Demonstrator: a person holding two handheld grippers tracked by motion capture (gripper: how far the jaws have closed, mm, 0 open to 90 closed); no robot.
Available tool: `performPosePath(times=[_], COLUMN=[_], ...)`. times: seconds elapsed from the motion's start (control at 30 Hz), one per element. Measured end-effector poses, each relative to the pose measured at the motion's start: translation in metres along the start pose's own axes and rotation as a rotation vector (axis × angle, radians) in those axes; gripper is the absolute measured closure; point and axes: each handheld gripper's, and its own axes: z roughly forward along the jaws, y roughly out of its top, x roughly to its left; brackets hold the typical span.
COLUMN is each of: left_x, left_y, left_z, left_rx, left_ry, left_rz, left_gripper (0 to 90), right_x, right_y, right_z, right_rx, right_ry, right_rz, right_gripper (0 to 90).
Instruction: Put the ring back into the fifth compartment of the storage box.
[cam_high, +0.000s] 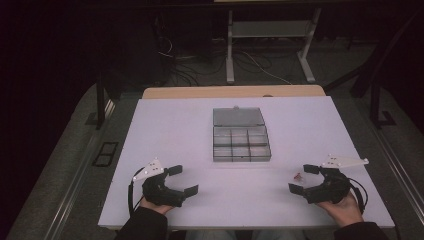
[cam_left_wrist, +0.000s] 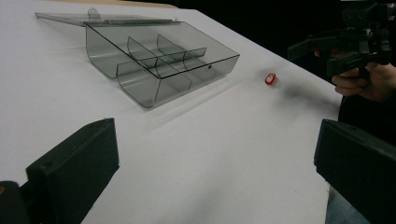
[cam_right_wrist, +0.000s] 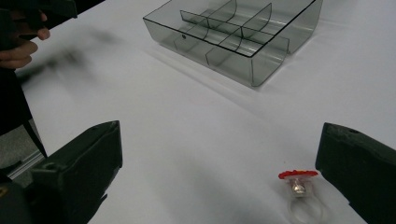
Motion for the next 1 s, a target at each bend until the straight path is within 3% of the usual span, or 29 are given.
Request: performPosePath(times=[0.7,1.0], left_x=[0.001,0.001], left_y=[-0.001,-0.001], left_z=[0.0,0.0], left_rx=[-0.006,-0.001], left_ry=[0.001,-0.002], left_rz=[-0.014,-0.014], left_gripper=[0.0,0.0], right_x=[-0.007,-0.016], right_y=[0.017,0.024], right_z=[-0.008,0.0], right_rx=[0.068,0.141], right_ry=[-0.002,-0.006], right_rz=[-0.028,-0.04], right_gripper=[0.0,0.0])
